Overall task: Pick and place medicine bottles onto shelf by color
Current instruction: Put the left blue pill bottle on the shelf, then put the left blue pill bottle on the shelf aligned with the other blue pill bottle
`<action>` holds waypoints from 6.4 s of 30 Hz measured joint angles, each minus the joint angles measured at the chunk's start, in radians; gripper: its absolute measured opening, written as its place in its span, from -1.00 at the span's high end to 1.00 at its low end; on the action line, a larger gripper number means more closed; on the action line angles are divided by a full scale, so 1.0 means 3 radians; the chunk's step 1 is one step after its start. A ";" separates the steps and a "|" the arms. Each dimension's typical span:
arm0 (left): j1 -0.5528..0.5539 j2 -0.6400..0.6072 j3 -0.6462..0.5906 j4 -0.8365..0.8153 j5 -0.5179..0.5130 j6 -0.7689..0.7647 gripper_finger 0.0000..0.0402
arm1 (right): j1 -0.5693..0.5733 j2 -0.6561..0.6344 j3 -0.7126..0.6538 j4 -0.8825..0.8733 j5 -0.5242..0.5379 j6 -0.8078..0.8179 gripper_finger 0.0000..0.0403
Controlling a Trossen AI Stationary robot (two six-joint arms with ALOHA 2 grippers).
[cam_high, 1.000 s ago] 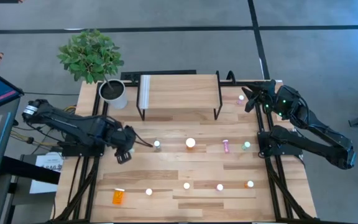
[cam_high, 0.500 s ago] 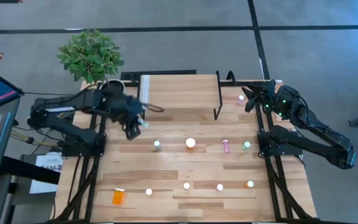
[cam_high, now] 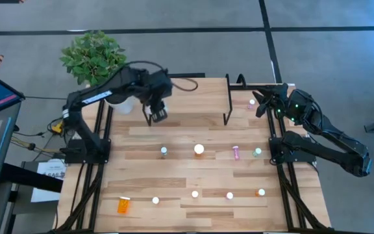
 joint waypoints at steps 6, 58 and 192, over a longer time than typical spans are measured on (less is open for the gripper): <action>0.0372 0.0216 0.0269 -0.0103 0.0000 0.0340 0.52 | 0.0000 -0.0001 0.0000 -0.0001 0.0000 0.0000 0.23; 0.1311 0.0255 -0.0381 0.0725 0.0174 0.1154 0.52 | 0.0000 0.0000 0.0001 -0.0005 0.0000 -0.0012 0.23; -0.1192 -0.1905 -0.2555 0.3774 0.0148 0.0508 -0.14 | 0.0000 -0.0001 0.0001 -0.0075 0.0000 -0.0012 0.23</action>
